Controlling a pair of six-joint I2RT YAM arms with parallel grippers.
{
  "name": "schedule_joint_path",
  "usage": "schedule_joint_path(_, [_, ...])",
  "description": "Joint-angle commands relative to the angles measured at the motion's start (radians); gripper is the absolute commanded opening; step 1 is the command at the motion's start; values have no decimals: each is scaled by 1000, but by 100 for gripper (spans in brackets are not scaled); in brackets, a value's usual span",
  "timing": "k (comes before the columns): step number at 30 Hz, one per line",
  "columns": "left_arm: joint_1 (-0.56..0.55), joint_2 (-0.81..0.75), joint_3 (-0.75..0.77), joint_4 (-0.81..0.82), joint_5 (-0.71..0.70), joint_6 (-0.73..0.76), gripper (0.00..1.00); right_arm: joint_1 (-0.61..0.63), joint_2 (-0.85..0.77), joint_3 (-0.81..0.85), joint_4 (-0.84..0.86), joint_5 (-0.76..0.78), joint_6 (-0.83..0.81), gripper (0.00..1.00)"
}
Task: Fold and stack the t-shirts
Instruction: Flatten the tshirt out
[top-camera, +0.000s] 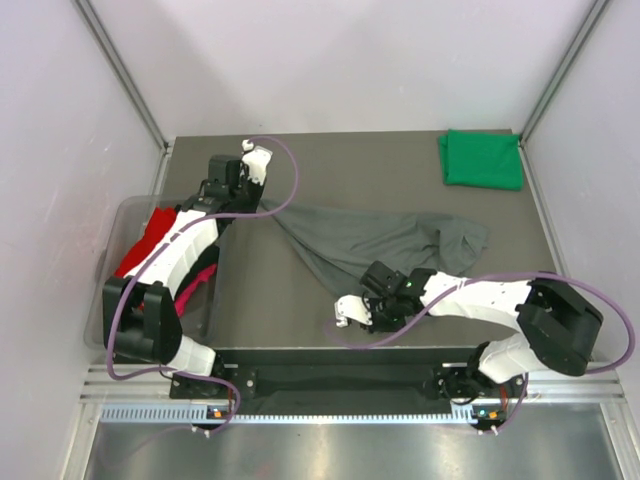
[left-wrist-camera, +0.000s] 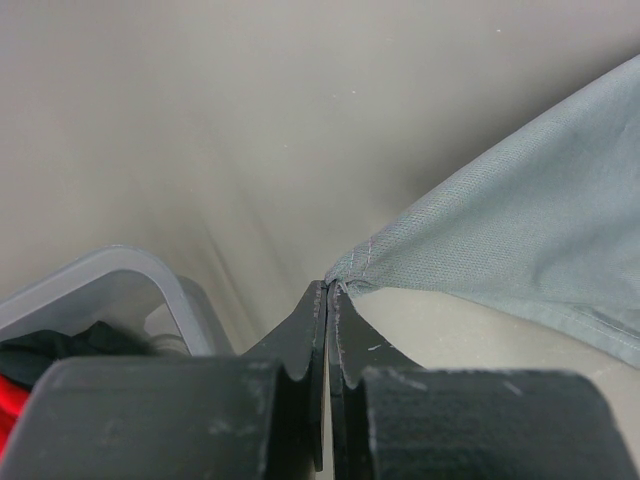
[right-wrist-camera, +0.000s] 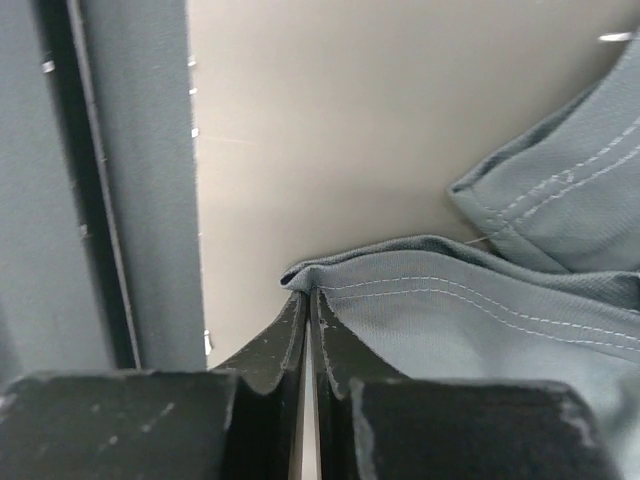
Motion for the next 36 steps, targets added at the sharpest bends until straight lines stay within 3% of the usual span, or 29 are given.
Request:
schedule_joint_path(1, [8, -48, 17, 27, 7, -14, 0, 1, 10, -30, 126, 196, -21, 0])
schedule_joint_path(5, [8, -50, 29, 20, 9, -14, 0, -113, -131, -6, 79, 256, -41, 0])
schedule_joint_path(9, [8, -59, 52, -2, 32, -8, 0, -279, -280, 141, -27, 240, -89, 0])
schedule_joint_path(13, [8, -71, 108, -52, 64, 23, 0, -422, -330, 299, -115, 214, -137, 0])
schedule_joint_path(19, [2, -71, 260, -204, 139, 99, 0, -586, -351, 493, -127, 150, -169, 0])
schedule_joint_path(26, [-4, -92, 353, -266, 161, 110, 0, -811, -332, 631, -132, 56, -76, 0])
schedule_joint_path(36, [-4, -100, 610, -367, 246, 92, 0, -959, -327, 873, -92, 94, 38, 0])
